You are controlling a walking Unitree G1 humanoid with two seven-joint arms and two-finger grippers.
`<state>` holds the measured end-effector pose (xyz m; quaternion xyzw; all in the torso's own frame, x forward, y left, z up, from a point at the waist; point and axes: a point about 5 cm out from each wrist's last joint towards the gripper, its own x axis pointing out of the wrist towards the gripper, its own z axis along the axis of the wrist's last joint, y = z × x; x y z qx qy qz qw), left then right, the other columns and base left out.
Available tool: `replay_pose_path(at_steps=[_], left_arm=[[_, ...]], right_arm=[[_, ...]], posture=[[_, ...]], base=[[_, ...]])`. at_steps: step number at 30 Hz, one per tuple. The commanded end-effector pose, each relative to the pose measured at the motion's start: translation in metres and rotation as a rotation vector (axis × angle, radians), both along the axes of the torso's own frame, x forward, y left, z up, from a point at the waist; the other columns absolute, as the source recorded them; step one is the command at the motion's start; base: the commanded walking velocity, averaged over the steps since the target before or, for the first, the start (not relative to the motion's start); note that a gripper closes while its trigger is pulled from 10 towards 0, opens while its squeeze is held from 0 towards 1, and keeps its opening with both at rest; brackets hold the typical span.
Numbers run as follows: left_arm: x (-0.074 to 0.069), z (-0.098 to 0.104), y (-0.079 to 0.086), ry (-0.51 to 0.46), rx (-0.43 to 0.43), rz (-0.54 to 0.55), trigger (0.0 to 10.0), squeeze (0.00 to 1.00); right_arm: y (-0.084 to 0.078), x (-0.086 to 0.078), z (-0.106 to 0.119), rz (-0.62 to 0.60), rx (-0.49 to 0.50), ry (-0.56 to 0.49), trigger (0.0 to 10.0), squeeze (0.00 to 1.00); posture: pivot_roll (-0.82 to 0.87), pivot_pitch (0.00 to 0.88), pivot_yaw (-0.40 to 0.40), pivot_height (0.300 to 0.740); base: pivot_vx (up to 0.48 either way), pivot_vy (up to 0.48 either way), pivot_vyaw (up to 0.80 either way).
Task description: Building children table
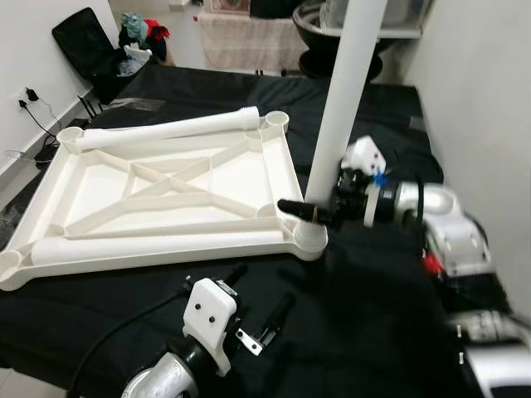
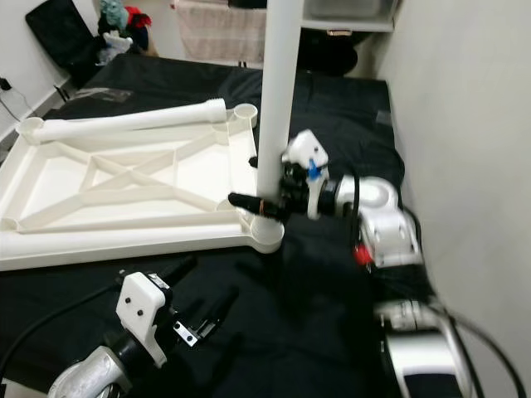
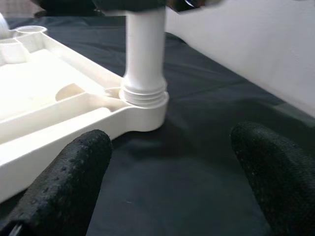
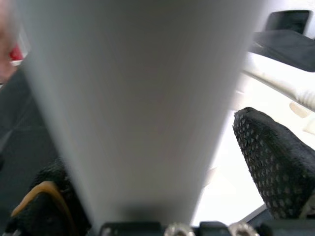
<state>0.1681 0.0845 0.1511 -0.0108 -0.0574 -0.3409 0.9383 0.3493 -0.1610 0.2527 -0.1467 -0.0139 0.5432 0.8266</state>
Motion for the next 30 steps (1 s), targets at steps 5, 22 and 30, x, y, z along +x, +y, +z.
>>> replay_pose_path(at_steps=[5, 22, 30], left_arm=[[-0.008, 0.004, -0.001, 0.015, 0.007, -0.003, 10.0, 0.0], [-0.011, 0.008, 0.001, 0.023, 0.006, 0.008, 10.0, 0.0], [0.006, -0.001, 0.005, 0.027, 0.024, 0.027, 10.0, 0.0]], right_arm=[[0.0, 0.006, 0.018, 0.113, 0.015, 0.003, 1.7, 0.0], [0.011, -0.032, -0.025, -0.225, 0.073, 0.046, 0.0, 0.0], [0.063, -0.079, -0.114, -0.805, 0.101, 0.102, 0.0, 0.0]], posture=[[0.09, 0.282, -0.009, 0.74], [0.07, 0.258, -0.035, 0.74], [0.07, 0.164, -0.024, 0.74]], base=[[0.0, 0.0, 0.0], [0.0, 0.0, 0.0], [0.0, 0.0, 0.0]])
